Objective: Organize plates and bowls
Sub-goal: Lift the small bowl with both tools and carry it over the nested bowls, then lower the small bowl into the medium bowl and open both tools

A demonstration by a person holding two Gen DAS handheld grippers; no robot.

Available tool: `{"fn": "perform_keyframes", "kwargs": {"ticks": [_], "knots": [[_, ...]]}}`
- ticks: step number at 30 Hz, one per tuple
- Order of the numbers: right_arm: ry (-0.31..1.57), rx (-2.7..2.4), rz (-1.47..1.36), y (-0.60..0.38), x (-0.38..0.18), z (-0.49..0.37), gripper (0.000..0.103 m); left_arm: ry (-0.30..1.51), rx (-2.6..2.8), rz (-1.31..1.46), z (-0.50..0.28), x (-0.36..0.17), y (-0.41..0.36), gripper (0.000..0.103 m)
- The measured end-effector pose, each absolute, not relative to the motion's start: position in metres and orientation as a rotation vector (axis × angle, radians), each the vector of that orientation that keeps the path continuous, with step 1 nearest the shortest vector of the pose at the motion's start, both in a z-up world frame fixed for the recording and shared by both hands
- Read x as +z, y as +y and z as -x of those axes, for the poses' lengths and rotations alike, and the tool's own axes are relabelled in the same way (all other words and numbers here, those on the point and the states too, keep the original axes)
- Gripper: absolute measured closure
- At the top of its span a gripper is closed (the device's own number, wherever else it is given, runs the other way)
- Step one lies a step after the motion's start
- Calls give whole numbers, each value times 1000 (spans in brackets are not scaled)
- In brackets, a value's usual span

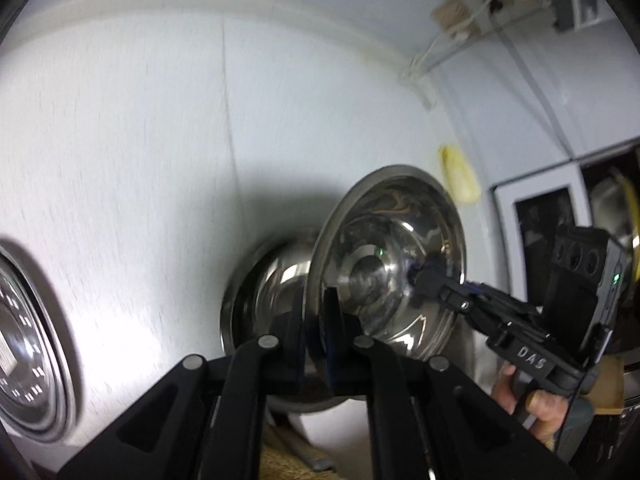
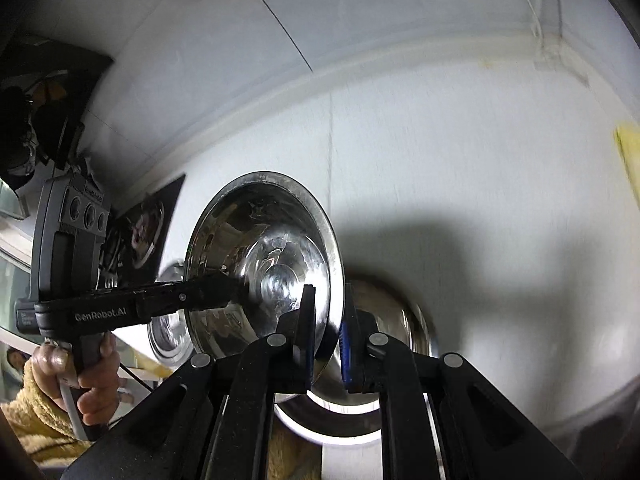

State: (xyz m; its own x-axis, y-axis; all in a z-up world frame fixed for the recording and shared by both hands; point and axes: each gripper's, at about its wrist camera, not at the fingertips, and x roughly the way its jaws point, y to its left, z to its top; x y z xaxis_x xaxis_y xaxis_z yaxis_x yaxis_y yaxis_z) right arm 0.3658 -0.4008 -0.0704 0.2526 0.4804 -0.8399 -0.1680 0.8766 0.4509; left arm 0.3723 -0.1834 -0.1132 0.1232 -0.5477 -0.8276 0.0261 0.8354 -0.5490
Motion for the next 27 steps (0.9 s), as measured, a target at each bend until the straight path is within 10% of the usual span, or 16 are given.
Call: {"fn": "perform_keyframes", "kwargs": {"ticks": [27], "knots": [[1359,388,-267,-387,-139,-364,93,1500,-366,327,-379,-185,-222,93]]}}
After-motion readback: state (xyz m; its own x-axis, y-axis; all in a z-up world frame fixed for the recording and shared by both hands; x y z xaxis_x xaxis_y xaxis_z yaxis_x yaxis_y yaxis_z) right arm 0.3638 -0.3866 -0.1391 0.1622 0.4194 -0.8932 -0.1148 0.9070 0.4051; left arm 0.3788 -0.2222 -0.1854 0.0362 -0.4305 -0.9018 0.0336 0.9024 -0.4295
